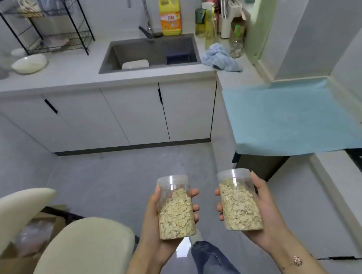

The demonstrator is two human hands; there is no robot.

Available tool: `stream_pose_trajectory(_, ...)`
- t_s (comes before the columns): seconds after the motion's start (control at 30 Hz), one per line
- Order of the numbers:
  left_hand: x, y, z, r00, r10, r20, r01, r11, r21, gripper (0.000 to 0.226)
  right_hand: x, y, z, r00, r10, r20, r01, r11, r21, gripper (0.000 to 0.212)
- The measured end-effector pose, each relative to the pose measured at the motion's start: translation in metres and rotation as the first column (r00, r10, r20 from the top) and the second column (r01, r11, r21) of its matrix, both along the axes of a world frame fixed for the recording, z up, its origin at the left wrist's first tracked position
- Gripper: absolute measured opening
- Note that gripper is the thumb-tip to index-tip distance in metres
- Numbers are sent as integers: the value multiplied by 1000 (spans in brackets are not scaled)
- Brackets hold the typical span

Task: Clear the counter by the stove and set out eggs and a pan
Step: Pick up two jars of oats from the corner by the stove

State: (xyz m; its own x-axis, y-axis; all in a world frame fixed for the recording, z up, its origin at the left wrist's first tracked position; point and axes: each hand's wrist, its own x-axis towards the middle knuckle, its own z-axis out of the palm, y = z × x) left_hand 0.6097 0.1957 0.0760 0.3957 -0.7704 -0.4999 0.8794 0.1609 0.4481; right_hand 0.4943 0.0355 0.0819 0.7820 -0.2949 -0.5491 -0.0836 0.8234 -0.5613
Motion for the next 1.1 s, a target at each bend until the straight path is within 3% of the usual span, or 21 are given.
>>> stream_pose_trajectory(0.33, 183, -62, 26, 980, 177, 89, -184, 981, 69, 83, 221, -81, 15, 970, 244, -6, -244, 970, 2, 73)
stream_pose_trajectory(0.47, 231, -63, 28, 949, 302, 88, -310, 946, 92, 66, 285, -85, 16, 958, 286, 11, -286, 958, 2, 71)
stream_pose_trajectory(0.67, 309, -49, 25, 904, 415, 101, -425, 896, 125, 63, 373, -67, 3, 932, 361, 15, -361, 932, 18, 82)
stream_pose_trajectory(0.87, 412, -11, 20, 886, 453, 95, -462, 878, 122, 74, 484, -33, 5, 913, 408, 22, -408, 913, -5, 69)
stream_pose_trajectory(1.1, 528, 54, 29, 850, 515, 106, -524, 846, 93, 70, 615, 26, 20, 873, 487, 2, -485, 871, -78, 71)
